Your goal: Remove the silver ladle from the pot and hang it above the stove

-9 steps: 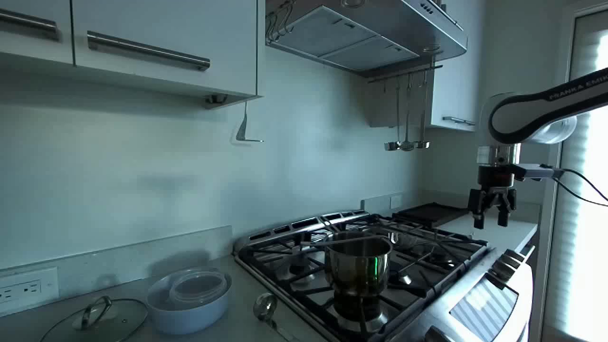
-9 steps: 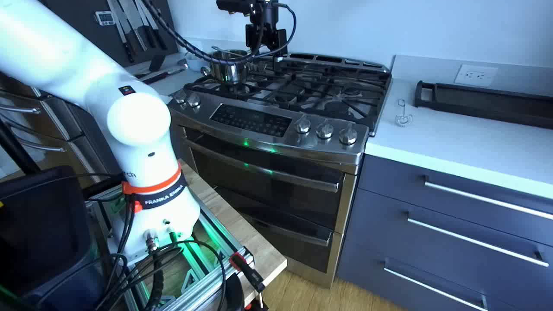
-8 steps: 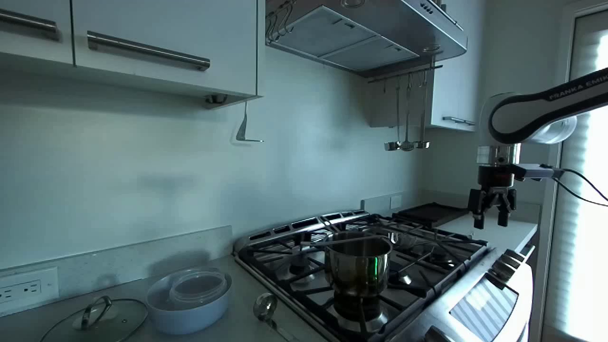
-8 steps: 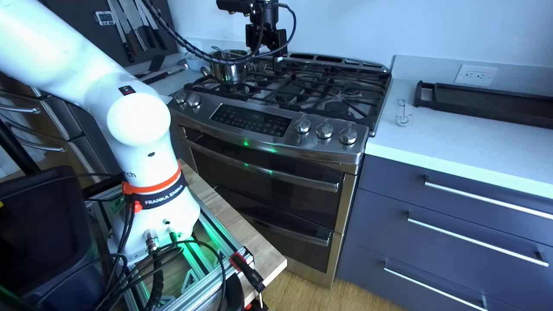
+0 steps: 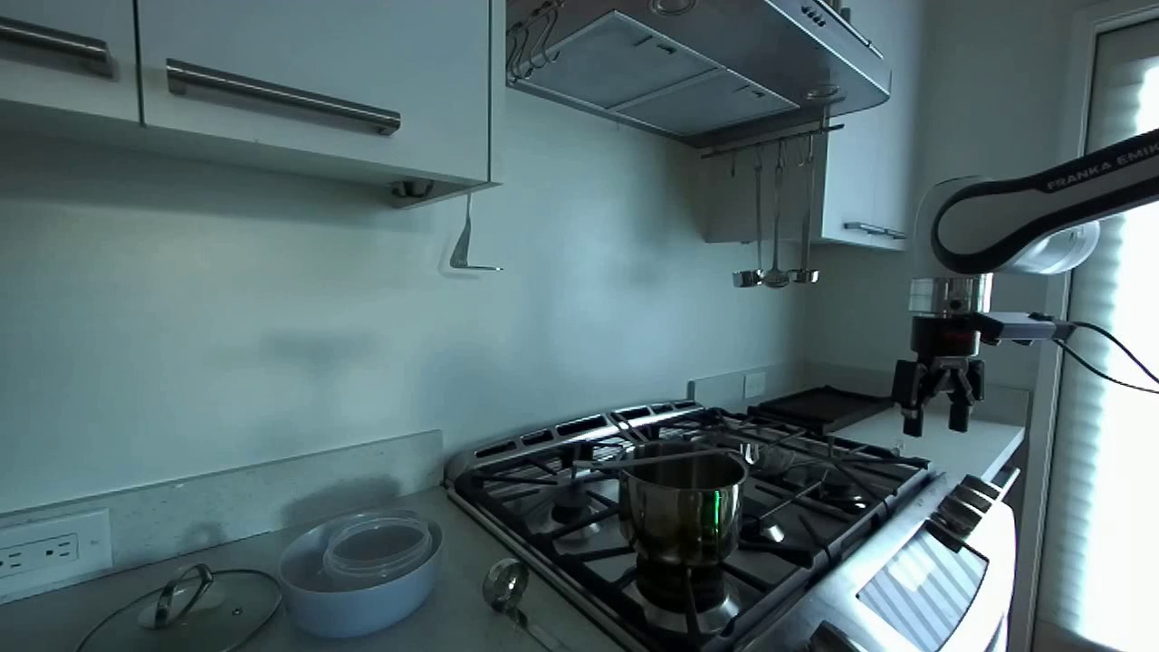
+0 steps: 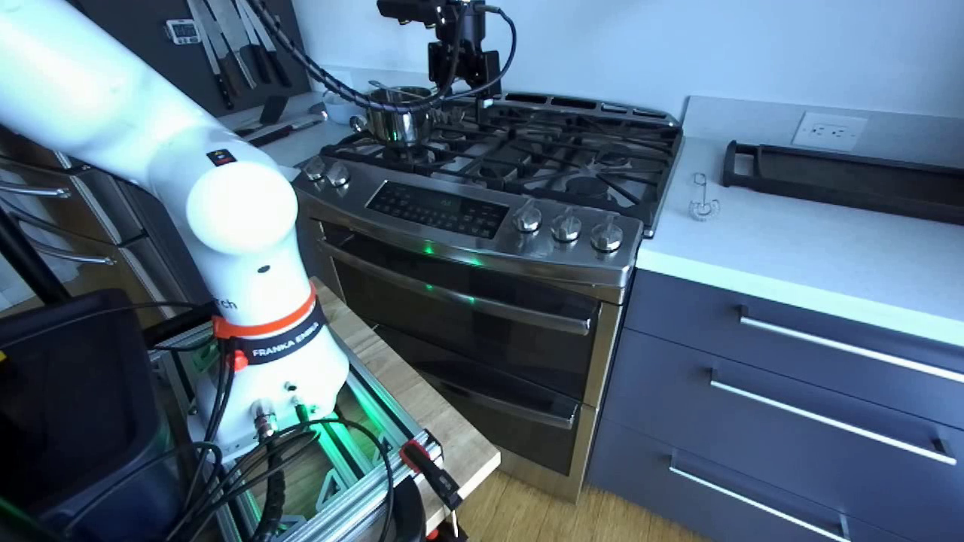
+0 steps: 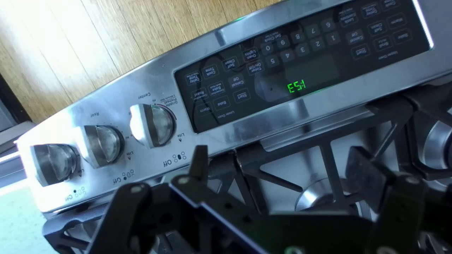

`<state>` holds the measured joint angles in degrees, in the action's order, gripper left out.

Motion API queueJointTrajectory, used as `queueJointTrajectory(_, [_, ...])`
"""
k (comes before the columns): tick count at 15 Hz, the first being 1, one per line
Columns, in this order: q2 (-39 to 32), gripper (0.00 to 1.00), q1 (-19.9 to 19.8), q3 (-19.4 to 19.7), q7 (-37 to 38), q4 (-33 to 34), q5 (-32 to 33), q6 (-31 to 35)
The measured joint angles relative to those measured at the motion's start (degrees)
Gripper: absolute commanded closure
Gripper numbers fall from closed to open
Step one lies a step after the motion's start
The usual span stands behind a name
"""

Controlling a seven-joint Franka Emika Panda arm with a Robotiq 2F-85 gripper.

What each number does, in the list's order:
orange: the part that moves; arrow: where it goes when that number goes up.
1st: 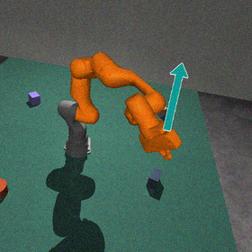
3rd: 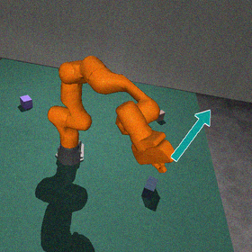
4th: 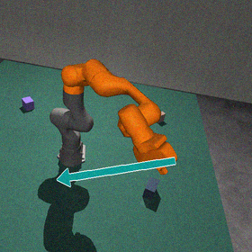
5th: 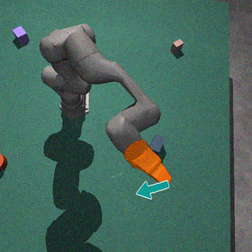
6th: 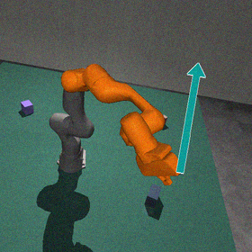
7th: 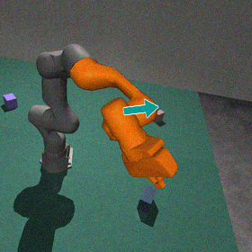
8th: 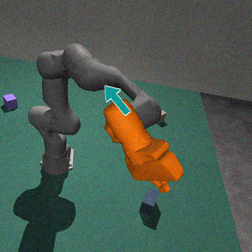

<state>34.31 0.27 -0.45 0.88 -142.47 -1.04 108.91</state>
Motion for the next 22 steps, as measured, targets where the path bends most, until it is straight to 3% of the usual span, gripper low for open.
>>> queueJointTrajectory(8, [0.1,0.00,0.0,-0.1,0.3,0.4,0.0,-0.2])
queueJointTrajectory(12, [0.4,0.00,0.3,-2.4,2.8,3.4,-0.4,-4.7])
queueJointTrajectory(18, [0.3,0.00,1.0,-9.3,18.2,10.5,-6.2,-21.1])
queueJointTrajectory(22, [-1.1,0.00,1.1,-13.4,30.5,14.8,-12.8,-25.3])
